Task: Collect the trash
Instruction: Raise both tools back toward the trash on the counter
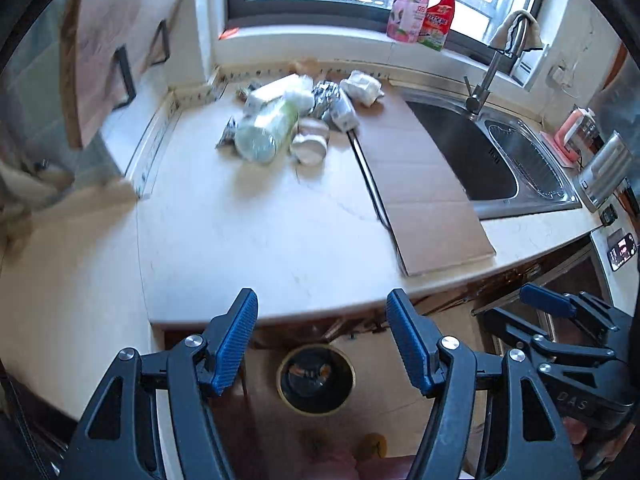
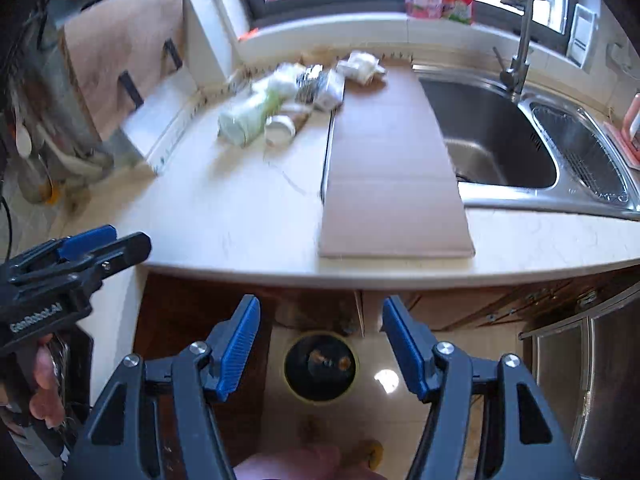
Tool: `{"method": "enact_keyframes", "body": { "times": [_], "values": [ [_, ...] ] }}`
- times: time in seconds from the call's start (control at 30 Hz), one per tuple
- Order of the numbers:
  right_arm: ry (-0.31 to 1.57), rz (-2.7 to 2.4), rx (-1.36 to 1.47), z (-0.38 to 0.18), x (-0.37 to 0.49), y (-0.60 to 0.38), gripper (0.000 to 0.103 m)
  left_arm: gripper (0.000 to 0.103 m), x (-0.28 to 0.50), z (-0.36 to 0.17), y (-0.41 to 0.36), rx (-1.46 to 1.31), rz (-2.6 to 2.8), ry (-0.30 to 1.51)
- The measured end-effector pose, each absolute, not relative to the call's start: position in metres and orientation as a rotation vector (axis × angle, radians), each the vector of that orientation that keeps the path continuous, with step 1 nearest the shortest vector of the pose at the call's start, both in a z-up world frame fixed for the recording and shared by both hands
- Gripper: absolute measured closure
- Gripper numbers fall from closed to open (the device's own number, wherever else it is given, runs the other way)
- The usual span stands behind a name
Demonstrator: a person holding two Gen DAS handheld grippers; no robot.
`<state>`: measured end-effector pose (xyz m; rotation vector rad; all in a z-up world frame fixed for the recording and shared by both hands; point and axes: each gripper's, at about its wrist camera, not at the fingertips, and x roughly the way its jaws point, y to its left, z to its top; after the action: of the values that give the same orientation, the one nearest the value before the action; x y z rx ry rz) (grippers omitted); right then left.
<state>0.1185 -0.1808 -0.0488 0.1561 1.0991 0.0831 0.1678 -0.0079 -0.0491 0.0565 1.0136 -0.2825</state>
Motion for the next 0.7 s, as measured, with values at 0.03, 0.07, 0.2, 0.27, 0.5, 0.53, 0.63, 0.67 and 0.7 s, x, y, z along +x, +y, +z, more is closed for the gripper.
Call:
{"method": "enact_keyframes", "body": {
  "times": [0.03,0.07,0.2,0.27,0.5,0.53,0.63,0.67,0.7],
  "values": [
    [1.085,0.075,0.167,-0.043,0.122,-0.181,0.039,0.038,0.177,-0.045,-0.008,0.073,-0.285,1.008],
    [1.073,0.069,0.178,-0.038,0.127,-0.181,0.039,0.038,0.184,-0.042,-0.01,0.088,-0.292,1.0],
    [1.045,0.053,0.205,-0.02,0.151,-0.181,0.039,0.038,0.21,-0.027,-0.019,0.148,-0.309,0.959],
    [1.043,0.05,0.207,-0.013,0.163,-0.181,0.039,0.038,0.222,-0.024,-0.02,0.167,-0.309,0.949],
    [1.102,0.089,0.262,-0.015,0.221,-0.186,0.039,0.038,0.266,-0.023,-0.023,0.196,-0.297,0.948],
    [1.11,0.098,0.27,-0.016,0.229,-0.186,0.039,0.038,0.275,-0.024,-0.024,0.203,-0.287,0.951],
    [1.14,0.142,0.297,-0.022,0.264,-0.187,0.039,0.038,0.298,-0.03,-0.03,0.221,-0.261,0.96],
    [1.152,0.152,0.304,-0.025,0.276,-0.187,0.039,0.038,0.308,-0.033,-0.032,0.225,-0.252,0.97],
    [1.166,0.162,0.311,-0.029,0.287,-0.187,0.039,0.038,0.319,-0.038,-0.034,0.227,-0.246,0.985]
  ]
}}
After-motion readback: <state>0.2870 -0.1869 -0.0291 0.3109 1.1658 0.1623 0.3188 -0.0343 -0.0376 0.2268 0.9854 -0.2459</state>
